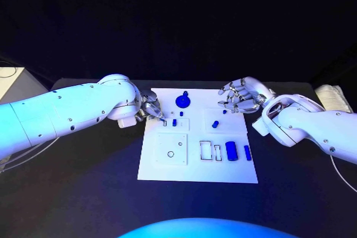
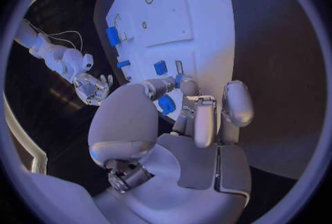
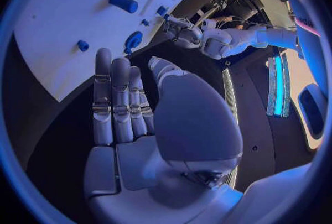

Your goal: Assemble the parts on the task board

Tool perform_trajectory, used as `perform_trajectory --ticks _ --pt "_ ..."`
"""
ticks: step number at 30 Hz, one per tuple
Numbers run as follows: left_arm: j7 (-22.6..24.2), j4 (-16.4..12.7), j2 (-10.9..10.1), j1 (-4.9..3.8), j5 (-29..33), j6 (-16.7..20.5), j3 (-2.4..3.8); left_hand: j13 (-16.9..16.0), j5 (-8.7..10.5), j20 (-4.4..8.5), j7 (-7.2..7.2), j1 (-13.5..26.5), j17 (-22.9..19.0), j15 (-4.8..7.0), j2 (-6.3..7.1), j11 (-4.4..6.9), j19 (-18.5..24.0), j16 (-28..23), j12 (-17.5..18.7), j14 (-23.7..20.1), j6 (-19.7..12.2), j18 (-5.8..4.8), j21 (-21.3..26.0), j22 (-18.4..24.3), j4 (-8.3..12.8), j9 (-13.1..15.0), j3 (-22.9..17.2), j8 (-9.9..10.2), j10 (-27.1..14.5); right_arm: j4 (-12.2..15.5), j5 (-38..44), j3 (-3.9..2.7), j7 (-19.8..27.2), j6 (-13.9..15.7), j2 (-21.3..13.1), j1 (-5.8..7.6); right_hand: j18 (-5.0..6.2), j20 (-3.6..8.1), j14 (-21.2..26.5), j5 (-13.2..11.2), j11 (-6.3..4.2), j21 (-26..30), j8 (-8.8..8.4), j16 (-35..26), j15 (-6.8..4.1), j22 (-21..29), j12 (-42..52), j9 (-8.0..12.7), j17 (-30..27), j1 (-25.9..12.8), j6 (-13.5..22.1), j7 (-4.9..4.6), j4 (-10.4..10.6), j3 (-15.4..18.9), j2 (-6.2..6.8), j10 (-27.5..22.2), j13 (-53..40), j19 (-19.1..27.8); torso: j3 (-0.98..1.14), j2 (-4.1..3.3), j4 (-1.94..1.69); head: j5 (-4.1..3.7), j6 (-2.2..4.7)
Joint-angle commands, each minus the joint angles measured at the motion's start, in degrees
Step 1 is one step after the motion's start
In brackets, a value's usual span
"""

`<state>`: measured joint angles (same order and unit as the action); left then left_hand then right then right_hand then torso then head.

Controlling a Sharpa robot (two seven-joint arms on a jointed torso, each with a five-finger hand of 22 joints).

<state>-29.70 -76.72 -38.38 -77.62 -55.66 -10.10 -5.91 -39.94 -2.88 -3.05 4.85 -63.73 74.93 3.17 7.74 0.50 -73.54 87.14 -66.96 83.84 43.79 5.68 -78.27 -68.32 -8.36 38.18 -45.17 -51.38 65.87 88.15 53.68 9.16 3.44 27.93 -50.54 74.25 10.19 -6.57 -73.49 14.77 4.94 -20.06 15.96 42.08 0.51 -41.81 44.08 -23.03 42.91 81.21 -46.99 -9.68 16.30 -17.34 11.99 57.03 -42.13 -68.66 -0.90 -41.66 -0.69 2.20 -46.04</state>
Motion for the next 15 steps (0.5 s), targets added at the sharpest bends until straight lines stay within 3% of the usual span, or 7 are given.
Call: perform_trajectory --ticks 1,15 --pt "0.05 -0.40 0.13 0.03 -0.76 -0.56 -0.01 -0.08 -0.26 0.05 -1.31 0.41 9.65 0.43 -0.23 0.04 -0.32 0.33 -0.20 4.33 1.62 -0.50 -0.25 -0.08 8.62 3.43 -8.85 -0.14 0.39 0.07 0.02 0.00 0.46 -0.41 0.02 -0.03 0.22 0.10 -0.56 0.32 -0.07 0.28 0.20 -0.21 0.02 0.09 0.11 0.08 0.04 -0.60 0.15 -0.08 0.17 -0.30 0.00 -0.42 0.09 -0.37 0.04 -0.01 -0.02 -0.08 -0.15" --pt "-0.17 -0.56 0.51 0.06 -0.85 -3.56 -0.11 0.06 -0.25 0.06 -1.32 0.52 9.64 0.44 -0.21 0.05 -0.28 0.33 -0.13 4.33 1.63 -0.48 -0.22 -0.01 8.66 3.37 -8.94 -0.15 0.36 0.07 0.00 0.00 0.44 -0.49 0.04 -0.03 0.22 0.09 -0.59 0.47 -0.07 0.32 0.24 -0.26 0.02 0.13 0.16 0.09 0.10 -0.66 0.15 -0.08 0.18 -0.33 -0.01 -0.43 0.13 -0.40 -0.03 0.09 -0.06 -0.15 -0.57"
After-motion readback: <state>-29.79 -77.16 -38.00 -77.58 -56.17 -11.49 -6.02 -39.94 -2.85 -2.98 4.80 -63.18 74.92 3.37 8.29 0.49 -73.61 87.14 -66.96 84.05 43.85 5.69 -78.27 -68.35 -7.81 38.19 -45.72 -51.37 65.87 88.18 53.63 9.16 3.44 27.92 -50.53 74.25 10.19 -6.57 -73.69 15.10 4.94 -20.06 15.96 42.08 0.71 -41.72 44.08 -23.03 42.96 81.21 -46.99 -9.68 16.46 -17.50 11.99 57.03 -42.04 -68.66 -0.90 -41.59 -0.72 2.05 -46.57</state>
